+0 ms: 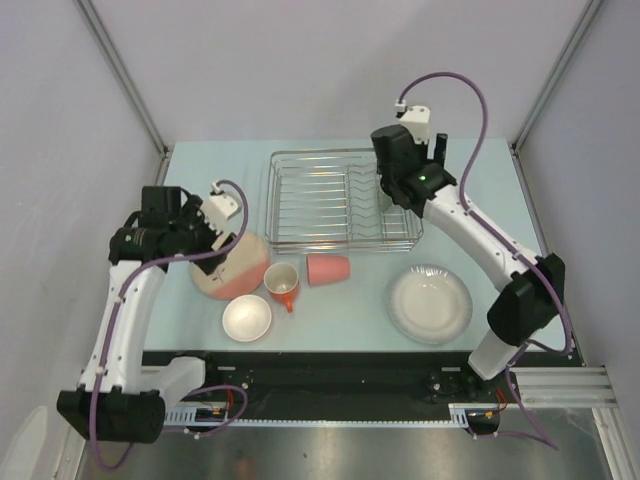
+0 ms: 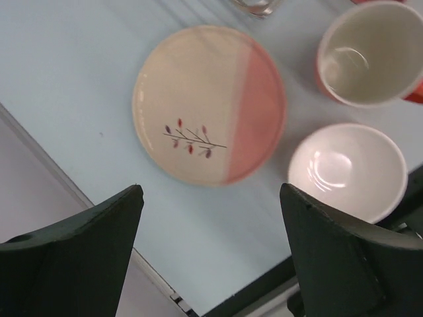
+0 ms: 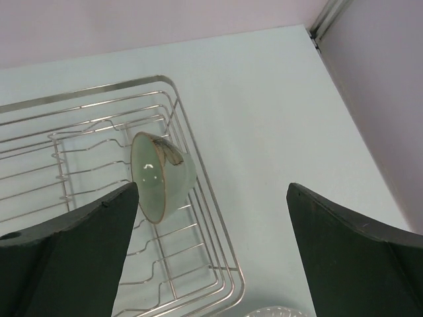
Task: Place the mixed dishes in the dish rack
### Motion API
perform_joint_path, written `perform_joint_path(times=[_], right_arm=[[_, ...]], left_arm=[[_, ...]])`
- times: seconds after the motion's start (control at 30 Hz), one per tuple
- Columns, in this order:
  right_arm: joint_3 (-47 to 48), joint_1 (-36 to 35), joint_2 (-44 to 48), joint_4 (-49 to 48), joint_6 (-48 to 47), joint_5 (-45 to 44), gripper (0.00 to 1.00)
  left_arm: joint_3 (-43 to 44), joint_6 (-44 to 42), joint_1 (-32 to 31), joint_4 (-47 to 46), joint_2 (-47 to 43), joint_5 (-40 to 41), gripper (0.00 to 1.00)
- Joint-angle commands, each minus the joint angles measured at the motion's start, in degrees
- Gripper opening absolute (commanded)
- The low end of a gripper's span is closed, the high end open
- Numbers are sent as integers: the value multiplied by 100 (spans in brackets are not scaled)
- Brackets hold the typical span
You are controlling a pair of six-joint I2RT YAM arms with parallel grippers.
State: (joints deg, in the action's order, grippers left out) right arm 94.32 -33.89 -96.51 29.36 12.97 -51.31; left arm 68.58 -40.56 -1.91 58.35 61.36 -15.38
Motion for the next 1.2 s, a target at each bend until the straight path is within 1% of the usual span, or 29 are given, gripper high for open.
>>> perform_joint_path(times=[0.0,0.07,0.1,0.17,0.2,0.3,0.4,0.5,0.6,0.73,0.97,1.17], right_arm=[[-449,295,290,34,469,499,100],[-660,339,474,60,601,569,100],[-713,365,519,78,636,587,100],[-863,392,624,131,750,666,100],[-924,409,642,140,777,649,100],[-1082,436,739,192,891,719,100],[-1232,453,852,219,997,745,100],[-1355,471,958,228,1067,728,100],[-1434,515,1029,236,1128,745,100],[-1504,602,1134,263,1137,763,100],[-1575,787,1275,272,1190,912,100],[-1584,866,1266,245,1155,1000,100]], left_arm=[[-423,-436,-798,1293,-905,-2,91],[-634,-226,-1239,1337,-1196,148,91],[-844,-146,-1703,1355,-1423,236,91],[-1047,38,-2144,1398,-1565,473,91],[-1283,65,-2477,1390,-1688,544,91],[-1811,48,-2927,1215,-1821,816,91],[-2190,109,-3235,907,-1716,1001,90],[-2331,215,-3421,661,-1365,1010,88],[-2445,224,-3456,441,-1057,993,86],[-2586,153,-3518,107,-951,923,85],[-2955,241,-3754,-86,-950,905,85],[-2947,153,-3878,-78,-854,984,84]])
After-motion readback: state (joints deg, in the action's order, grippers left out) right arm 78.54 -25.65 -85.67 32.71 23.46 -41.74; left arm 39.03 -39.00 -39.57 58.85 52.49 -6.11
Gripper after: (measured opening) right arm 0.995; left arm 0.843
